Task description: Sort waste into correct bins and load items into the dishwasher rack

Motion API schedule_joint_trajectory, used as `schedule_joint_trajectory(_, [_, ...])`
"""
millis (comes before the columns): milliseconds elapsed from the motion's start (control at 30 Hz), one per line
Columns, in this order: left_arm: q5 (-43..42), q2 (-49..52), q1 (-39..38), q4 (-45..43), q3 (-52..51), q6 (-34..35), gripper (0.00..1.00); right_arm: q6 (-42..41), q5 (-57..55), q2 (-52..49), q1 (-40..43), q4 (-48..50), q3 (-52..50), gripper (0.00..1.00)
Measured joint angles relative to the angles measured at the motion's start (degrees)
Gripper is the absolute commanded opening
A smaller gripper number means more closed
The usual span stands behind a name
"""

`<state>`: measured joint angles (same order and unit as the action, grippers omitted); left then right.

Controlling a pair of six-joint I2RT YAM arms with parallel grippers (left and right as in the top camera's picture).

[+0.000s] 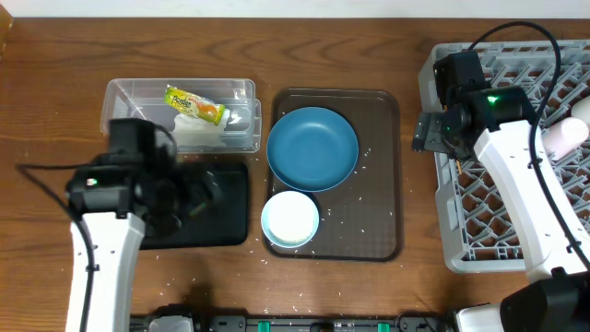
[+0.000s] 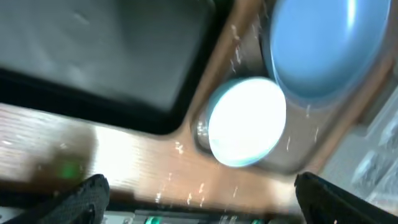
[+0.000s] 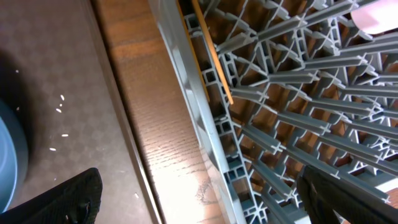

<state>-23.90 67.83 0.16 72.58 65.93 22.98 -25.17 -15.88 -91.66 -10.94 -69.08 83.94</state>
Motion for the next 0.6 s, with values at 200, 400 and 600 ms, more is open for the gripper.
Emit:
schedule_joint_trajectory(200, [-0.39, 0.00, -14.99, 1.25, 0.00, -3.34, 0.98, 0.00, -0.46, 0.00, 0.00, 0.02, 0.00, 0.99])
schedule_joint_trajectory(400, [9.20, 0.00, -26.69, -1.01, -0.24, 3.37, 0.98, 0.02, -0.55, 0.00, 0.00, 0.02, 0.00, 0.99])
schedule_joint_trajectory(600, [13.27, 0.37, -32.65, -6.03, -1.07, 7.76, 0.98, 0.02, -0.63, 0.00, 0.00, 0.02, 0.00, 0.99])
